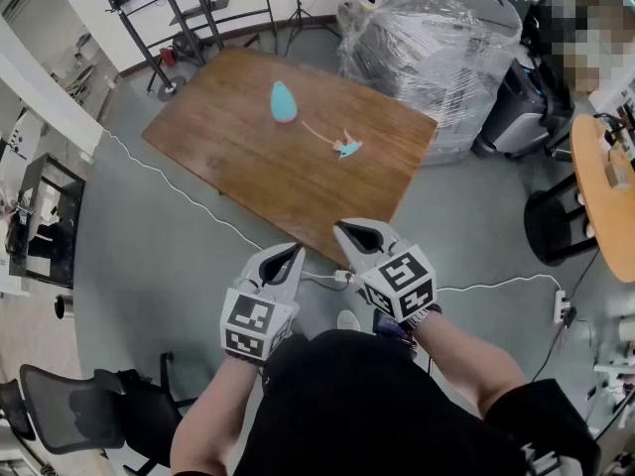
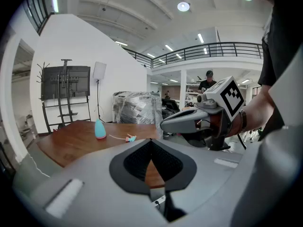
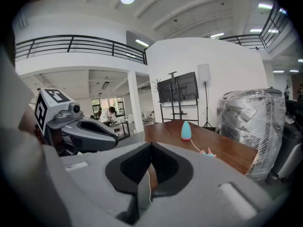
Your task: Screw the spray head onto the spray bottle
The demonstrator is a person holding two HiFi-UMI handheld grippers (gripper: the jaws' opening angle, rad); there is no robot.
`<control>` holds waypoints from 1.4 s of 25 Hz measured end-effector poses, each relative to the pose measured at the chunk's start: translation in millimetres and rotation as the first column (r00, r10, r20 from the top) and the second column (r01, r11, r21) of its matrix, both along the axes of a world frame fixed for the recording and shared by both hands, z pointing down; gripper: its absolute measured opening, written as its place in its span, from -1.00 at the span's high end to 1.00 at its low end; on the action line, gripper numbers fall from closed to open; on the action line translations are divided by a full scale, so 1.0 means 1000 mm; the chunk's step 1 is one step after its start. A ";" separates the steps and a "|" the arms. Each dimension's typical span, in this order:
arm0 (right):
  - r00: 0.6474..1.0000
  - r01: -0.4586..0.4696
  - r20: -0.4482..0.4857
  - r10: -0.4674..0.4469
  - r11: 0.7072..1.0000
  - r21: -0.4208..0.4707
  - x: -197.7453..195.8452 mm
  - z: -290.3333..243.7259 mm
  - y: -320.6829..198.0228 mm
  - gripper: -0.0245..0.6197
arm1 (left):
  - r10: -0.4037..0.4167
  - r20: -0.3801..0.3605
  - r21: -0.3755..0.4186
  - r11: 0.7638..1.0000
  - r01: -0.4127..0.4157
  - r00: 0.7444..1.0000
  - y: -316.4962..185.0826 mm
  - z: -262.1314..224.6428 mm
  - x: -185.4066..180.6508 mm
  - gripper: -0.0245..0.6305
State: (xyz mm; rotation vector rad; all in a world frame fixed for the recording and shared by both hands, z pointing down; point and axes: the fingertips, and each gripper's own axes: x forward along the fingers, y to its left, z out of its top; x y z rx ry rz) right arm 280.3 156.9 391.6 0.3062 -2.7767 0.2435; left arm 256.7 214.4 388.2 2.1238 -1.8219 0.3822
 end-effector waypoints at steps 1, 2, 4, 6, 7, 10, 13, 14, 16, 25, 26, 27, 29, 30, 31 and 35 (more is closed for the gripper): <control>1.000 -0.007 -0.004 0.007 1.000 0.004 -0.006 0.001 -0.002 0.95 | 0.013 -0.002 0.001 1.000 -0.013 1.000 -0.005 0.002 -0.006 0.90; 1.000 -0.015 -0.008 0.015 1.000 0.007 -0.013 0.002 -0.005 0.95 | 0.027 -0.004 0.003 1.000 -0.027 1.000 -0.010 0.003 -0.012 0.90; 0.999 -0.039 -0.014 0.039 0.999 0.016 -0.026 0.004 -0.011 0.95 | 0.059 -0.010 0.007 0.998 -0.059 0.998 -0.019 0.006 -0.025 0.90; 0.997 -0.079 -0.019 0.080 0.997 0.023 -0.037 0.005 -0.018 0.95 | 0.105 -0.018 0.015 0.994 -0.105 0.994 -0.028 0.006 -0.036 0.90; 0.994 -0.106 -0.022 0.106 0.994 0.024 -0.043 0.006 -0.021 0.95 | 0.132 -0.020 0.020 0.991 -0.132 0.991 -0.031 0.006 -0.041 0.90; 0.982 -0.188 -0.032 0.189 0.982 0.023 -0.060 0.009 -0.024 0.95 | 0.211 -0.017 0.029 0.977 -0.210 0.977 -0.039 0.001 -0.062 0.90; 0.962 -0.270 -0.043 0.271 0.963 0.018 -0.077 0.011 -0.024 0.95 | 0.282 -0.020 0.033 0.959 -0.281 0.959 -0.042 -0.002 -0.085 0.90; 0.954 -0.298 -0.044 0.298 0.955 0.019 -0.081 0.011 -0.025 0.95 | 0.304 -0.020 0.034 0.952 -0.303 0.953 -0.043 -0.001 -0.092 0.90; 0.937 -0.346 -0.048 0.347 0.938 0.024 -0.088 0.010 -0.028 0.95 | 0.346 -0.019 0.035 0.938 -0.345 0.938 -0.045 0.002 -0.104 0.90; 0.876 -0.466 -0.120 0.467 0.884 0.038 -0.092 0.019 -0.040 0.95 | 0.453 -0.082 0.020 0.891 -0.453 0.888 -0.069 0.020 -0.122 0.89; 0.873 -0.471 -0.122 0.472 0.881 0.038 -0.092 0.021 -0.045 0.95 | 0.459 -0.086 0.014 0.888 -0.460 0.884 -0.074 0.024 -0.122 0.89; 0.871 -0.476 -0.122 0.477 0.879 0.036 -0.092 0.023 -0.051 0.95 | 0.465 -0.088 0.007 0.885 -0.466 0.881 -0.081 0.027 -0.122 0.89; 0.865 -0.489 -0.118 0.488 0.872 0.024 -0.091 0.026 -0.064 0.95 | 0.477 -0.084 -0.010 0.878 -0.479 0.875 -0.095 0.034 -0.121 0.89; 0.861 -0.497 -0.113 0.496 0.867 0.015 -0.090 0.028 -0.071 0.95 | 0.482 -0.078 -0.020 0.874 -0.485 0.873 -0.102 0.039 -0.121 0.89; 0.857 -0.507 -0.108 0.504 0.862 0.004 -0.090 0.030 -0.079 0.95 | 0.487 -0.071 -0.035 0.871 -0.490 0.871 -0.110 0.044 -0.121 0.88; 0.841 -0.537 -0.088 0.533 0.843 -0.030 -0.084 0.039 -0.112 0.95 | 0.504 -0.055 -0.116 0.854 -0.507 0.862 -0.144 0.071 -0.118 0.82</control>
